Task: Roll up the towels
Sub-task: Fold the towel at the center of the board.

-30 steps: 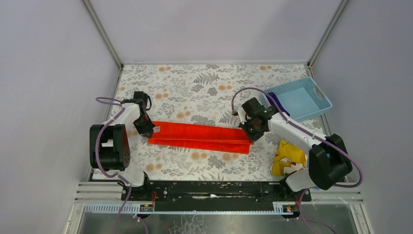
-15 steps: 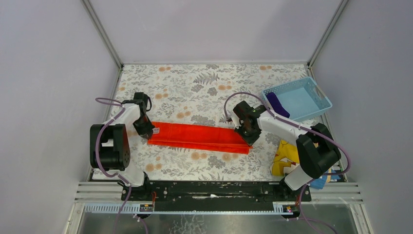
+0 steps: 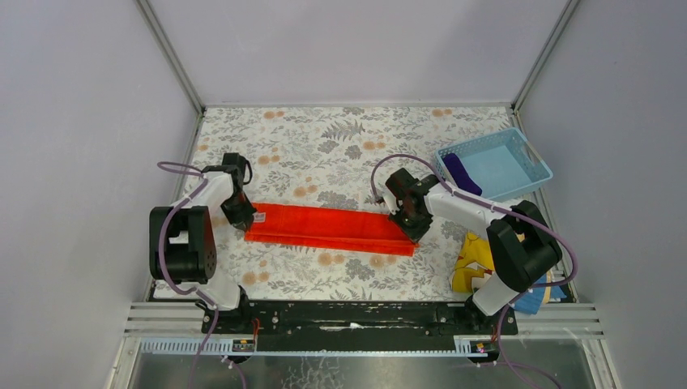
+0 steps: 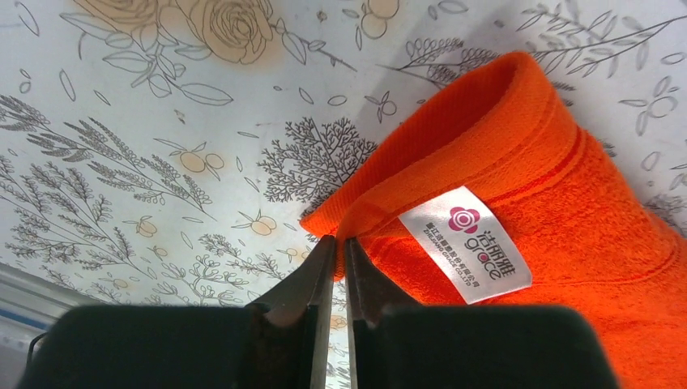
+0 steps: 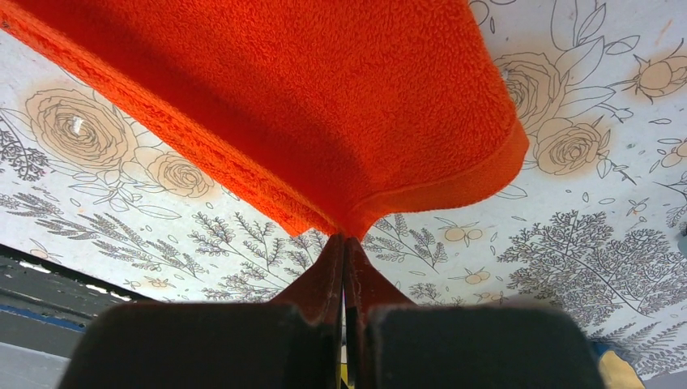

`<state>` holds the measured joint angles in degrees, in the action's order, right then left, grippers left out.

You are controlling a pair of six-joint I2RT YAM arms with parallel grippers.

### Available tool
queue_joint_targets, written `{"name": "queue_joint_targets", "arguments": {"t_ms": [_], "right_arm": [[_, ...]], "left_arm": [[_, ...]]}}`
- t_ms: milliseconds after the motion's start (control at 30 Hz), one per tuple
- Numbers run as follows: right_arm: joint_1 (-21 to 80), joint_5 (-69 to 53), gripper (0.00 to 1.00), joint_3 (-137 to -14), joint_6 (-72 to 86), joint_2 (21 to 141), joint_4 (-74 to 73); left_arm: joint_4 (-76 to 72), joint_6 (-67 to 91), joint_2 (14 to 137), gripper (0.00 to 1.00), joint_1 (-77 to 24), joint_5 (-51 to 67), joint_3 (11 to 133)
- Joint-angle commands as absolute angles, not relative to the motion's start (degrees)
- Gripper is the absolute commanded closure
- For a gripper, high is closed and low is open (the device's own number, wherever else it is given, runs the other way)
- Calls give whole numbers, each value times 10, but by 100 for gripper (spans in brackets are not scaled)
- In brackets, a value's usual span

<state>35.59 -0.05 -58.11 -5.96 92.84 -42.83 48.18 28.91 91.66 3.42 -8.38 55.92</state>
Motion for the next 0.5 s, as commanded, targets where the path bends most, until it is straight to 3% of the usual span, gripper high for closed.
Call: {"name": "queue_joint_targets", "arguments": {"t_ms": [0, 467], "right_arm": [[359, 16, 99, -608, -56, 904, -467], [362, -32, 97, -593, -44, 917, -467]], "left_arm": [[488, 295, 908, 93, 42, -136, 578], [494, 302, 926, 93, 42, -171, 570]]}}
